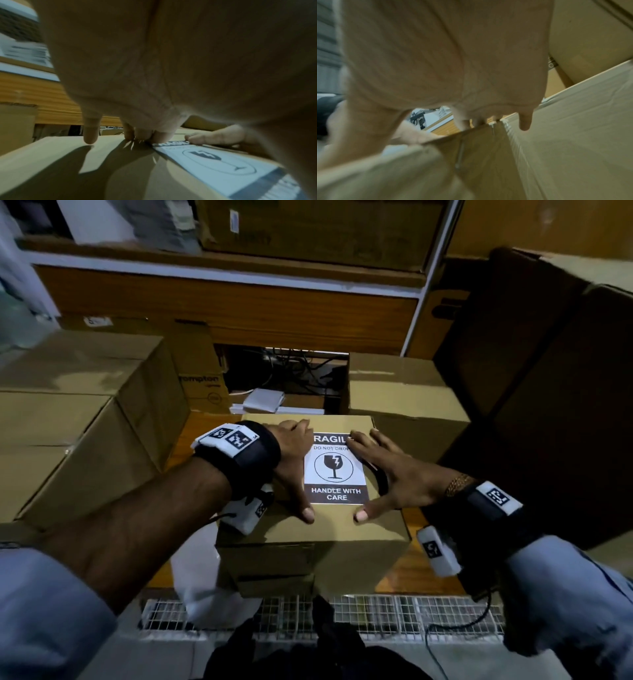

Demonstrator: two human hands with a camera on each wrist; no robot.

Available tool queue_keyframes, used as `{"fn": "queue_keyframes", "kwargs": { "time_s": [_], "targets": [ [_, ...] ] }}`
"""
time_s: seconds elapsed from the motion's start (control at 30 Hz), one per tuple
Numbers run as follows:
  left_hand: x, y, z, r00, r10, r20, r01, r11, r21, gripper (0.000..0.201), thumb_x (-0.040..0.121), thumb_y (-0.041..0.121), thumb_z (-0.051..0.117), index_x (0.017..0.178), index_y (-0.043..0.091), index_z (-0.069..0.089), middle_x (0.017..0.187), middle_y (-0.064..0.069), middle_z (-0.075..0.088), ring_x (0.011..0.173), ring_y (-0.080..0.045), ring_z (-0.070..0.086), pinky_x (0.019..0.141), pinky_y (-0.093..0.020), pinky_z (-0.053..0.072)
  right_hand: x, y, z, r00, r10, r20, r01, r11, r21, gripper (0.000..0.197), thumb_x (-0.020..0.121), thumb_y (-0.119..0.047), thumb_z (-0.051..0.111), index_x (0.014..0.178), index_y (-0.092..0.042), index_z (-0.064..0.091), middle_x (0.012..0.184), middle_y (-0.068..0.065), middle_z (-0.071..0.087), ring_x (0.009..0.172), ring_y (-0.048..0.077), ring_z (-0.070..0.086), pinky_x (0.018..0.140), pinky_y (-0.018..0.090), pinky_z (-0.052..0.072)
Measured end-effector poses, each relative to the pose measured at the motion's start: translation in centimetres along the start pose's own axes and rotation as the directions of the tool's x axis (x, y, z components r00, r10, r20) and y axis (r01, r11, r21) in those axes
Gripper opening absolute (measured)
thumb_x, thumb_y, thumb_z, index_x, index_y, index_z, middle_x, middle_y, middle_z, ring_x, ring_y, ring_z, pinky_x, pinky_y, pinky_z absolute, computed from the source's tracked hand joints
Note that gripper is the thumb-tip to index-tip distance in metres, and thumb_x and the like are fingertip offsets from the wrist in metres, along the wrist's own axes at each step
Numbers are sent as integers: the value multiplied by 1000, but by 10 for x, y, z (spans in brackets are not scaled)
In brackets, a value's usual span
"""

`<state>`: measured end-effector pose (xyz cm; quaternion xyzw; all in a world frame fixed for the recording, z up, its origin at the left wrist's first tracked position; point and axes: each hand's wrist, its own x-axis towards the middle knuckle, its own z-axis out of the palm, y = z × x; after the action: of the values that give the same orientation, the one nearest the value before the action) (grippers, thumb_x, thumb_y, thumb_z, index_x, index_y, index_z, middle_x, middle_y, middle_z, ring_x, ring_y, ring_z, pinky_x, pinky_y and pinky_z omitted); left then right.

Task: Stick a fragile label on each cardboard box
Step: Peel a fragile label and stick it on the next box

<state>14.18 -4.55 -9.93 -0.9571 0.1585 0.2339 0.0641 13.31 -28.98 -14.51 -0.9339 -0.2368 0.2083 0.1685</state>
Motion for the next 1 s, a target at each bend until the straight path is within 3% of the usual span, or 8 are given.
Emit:
{"fn": "queue_keyframes", "kwargs": {
  "time_s": [0.13,0.33,0.47,0.6,0.7,0.8,0.9,1.0],
  "targets": [
    [-8,-13,6,1000,8,-26,-11,991,-135,153,52,77,85,164,24,-3,172,-2,-3,157,-28,8,124,-48,20,-5,-3,7,995,-7,-96,20,991,131,123,70,-66,84,165,-42,10,171,-18,-10,155,7,-19,123,40,-3],
    [-37,-52,11,974,-128,-185,36,901,-433,116,72,77,64,165,30,11,172,1,3,151,-28,30,118,-43,30,-20,-5,27,929,-1,-371,62,987,151,100,80,-76,68,162,-34,29,172,-4,16,158,11,12,128,38,18],
    [-59,-59,28,933,-224,-281,44,846,-531,96,86,66,62,163,24,22,170,-2,19,151,-26,30,115,-37,31,-23,-7,40,935,13,-354,38,990,135,96,85,-73,66,162,-33,26,173,2,10,159,11,7,127,37,20],
    [-69,-56,58,937,-222,-268,-1,768,-640,93,87,62,64,162,26,23,163,-2,35,143,-23,41,108,-37,38,-23,-10,48,922,32,-386,31,987,157,89,88,-71,62,161,-36,25,174,4,5,159,13,4,124,30,17],
    [-76,-49,77,937,-221,-270,-54,673,-738,88,93,50,67,162,28,17,149,9,45,131,-16,47,100,-33,41,-24,-8,56,926,115,-359,-53,983,179,100,81,-90,46,162,-39,16,174,8,3,160,20,5,127,44,22],
    [-84,-48,97,931,-243,-272,-81,592,-802,95,83,71,67,159,33,24,138,17,47,126,-11,50,101,-37,48,-30,-6,64,914,166,-370,-120,982,143,109,79,-97,33,164,-32,11,173,7,13,159,23,16,124,51,29],
    [-88,-54,124,932,-256,-257,-71,566,-821,96,72,92,58,151,40,40,138,17,60,124,-10,60,102,-46,54,-39,-14,69,903,202,-379,-102,958,266,104,87,-85,46,165,-27,7,157,0,50,137,26,54,109,41,46],
    [-91,-49,139,926,-290,-242,-73,491,-868,89,73,93,53,144,39,52,130,17,67,119,-10,64,102,-47,54,-42,-19,72,896,245,-371,-88,916,392,111,88,-77,55,166,-22,-2,146,-1,61,126,25,63,103,34,48]
  ]
}}
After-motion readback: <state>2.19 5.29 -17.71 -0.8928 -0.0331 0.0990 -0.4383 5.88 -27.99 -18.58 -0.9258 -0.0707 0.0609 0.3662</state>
